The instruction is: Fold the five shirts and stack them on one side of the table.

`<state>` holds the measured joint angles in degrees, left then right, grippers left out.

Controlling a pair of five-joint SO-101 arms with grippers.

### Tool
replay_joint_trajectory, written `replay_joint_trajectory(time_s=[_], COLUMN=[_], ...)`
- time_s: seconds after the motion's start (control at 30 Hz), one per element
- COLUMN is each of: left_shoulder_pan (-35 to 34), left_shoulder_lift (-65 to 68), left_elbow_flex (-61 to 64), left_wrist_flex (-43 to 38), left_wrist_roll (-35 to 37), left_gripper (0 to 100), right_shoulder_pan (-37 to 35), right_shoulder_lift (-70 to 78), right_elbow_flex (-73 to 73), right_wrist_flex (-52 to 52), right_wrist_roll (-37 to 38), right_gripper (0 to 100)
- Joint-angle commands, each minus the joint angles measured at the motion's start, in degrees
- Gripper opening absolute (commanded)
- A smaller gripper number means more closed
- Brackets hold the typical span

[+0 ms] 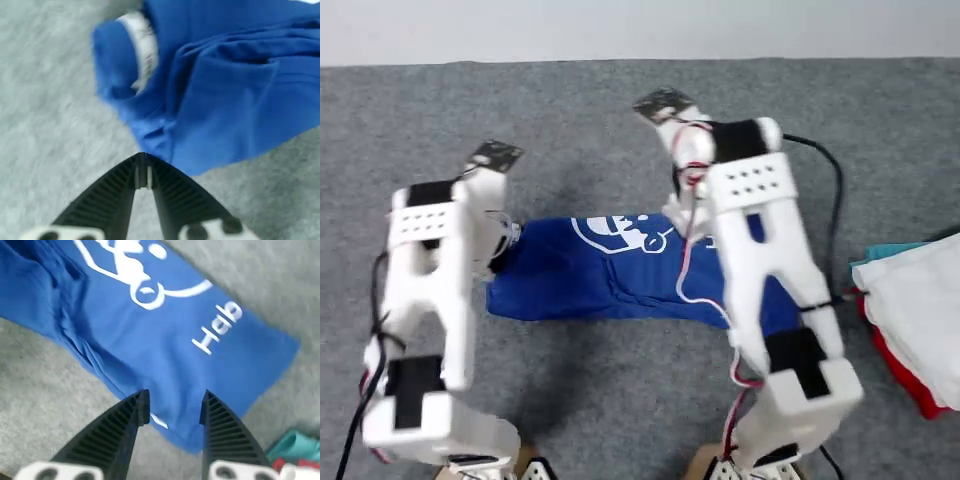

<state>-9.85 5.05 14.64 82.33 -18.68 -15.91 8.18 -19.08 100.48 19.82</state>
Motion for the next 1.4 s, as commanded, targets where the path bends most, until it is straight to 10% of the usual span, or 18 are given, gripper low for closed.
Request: replay_joint_trajectory(time_s=[0.0,0.5,1.0,1.37], left_shoulder_pan=[2.6,-1.8,1.9,-11.8], left_shoulder_lift=[4.8,22.4,0.9,-6.1], left_elbow_flex=[-4.8,-19.8,-22.2,-21.5], left_wrist_flex=[-0.9,4.2,14.4,18.1], left_wrist_roll=[0.1,-4.0,-3.8,-3.6], left_gripper=[0,0,0,0], right_shoulder_pan=[3.3,10.5,10.6,16.1], right_shoulder_lift=[-8.0,-23.7,-25.5,-18.8], right_elbow_flex=[3.4,20.3,27.0,38.1], right_wrist_flex=[2.1,2.0,-2.9,-21.8], right_wrist_roll=[-0.4,-0.4,-4.1,-7.6], right_gripper=[16.8,16.7,16.9,16.9])
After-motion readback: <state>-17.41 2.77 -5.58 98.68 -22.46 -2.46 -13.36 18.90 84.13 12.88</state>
